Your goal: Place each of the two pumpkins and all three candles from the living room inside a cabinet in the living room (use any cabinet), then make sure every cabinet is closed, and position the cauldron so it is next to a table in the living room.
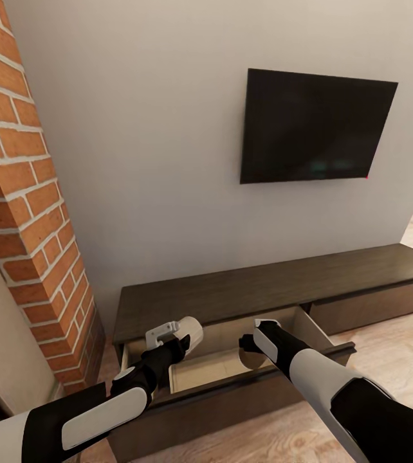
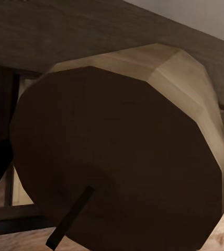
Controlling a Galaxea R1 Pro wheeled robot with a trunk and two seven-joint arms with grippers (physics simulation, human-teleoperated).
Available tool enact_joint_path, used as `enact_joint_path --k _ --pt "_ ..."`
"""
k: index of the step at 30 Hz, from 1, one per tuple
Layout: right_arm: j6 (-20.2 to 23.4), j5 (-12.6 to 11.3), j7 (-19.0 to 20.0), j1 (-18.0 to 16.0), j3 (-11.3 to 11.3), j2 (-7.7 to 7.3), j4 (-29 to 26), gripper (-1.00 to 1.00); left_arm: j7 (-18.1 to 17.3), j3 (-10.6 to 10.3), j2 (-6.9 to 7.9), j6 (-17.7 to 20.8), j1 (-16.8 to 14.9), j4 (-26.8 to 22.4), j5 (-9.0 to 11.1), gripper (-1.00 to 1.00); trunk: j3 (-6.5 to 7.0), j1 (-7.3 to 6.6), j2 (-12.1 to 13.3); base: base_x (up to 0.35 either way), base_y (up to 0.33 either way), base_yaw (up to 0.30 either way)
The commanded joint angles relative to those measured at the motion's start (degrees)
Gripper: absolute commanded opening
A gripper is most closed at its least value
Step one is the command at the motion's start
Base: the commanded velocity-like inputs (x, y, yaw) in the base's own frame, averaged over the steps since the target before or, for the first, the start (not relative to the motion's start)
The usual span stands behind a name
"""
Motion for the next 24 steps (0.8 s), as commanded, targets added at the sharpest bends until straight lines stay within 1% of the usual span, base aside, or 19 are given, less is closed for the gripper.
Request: enact_joint_path --k 1,3,4,7,13,18,24 --pt "0.2 -0.6 -0.45 -0.04 0.46 -0.03 -0.1 -1.0 -0.03 -0.21 0.05 -0.6 -0.1 -0.07 0.47 -1.0 -0.06 -0.01 -0.03 0.0 0.0 0.0" --pt "0.2 -0.6 -0.45 -0.04 0.46 -0.02 -0.1 -1.0 -0.05 -0.26 0.17 -0.62 -0.1 -0.07 0.47 -1.0 -0.06 -0.01 -0.03 0.0 0.0 0.0" --pt "0.2 -0.6 -0.45 -0.04 0.46 -0.01 -0.1 -1.0 -0.08 -0.31 0.54 -0.66 -0.1 -0.07 0.47 -1.0 -0.06 -0.01 -0.03 0.118 0.0 0.0" --pt "0.2 -0.6 -0.45 -0.04 0.46 -0.05 -0.1 -1.0 -0.1 -0.39 0.9 -0.67 -0.1 -0.07 0.45 -1.0 -0.06 -0.01 -0.03 0.193 0.0 0.0" --pt "0.2 -0.6 -0.45 -0.04 0.46 -0.02 -0.07 -1.0 -0.1 -0.47 0.94 -0.7 -0.1 -0.07 0.41 -1.0 -0.06 -0.01 -0.03 0.048 0.0 0.0" --pt "0.2 -0.6 -0.45 -0.04 0.51 -0.01 -0.05 -1.0 -0.12 -0.51 0.95 -0.72 -0.1 -0.07 0.38 -1.0 -0.06 -0.01 -0.03 0.122 0.0 0.0" --pt "0.27 -0.69 -0.36 -0.04 0.48 -0.09 -0.05 -1.0 -0.1 -0.32 0.95 -0.66 -0.1 -0.86 0.37 -1.0 -0.06 -0.01 -0.03 0.012 0.0 0.0"
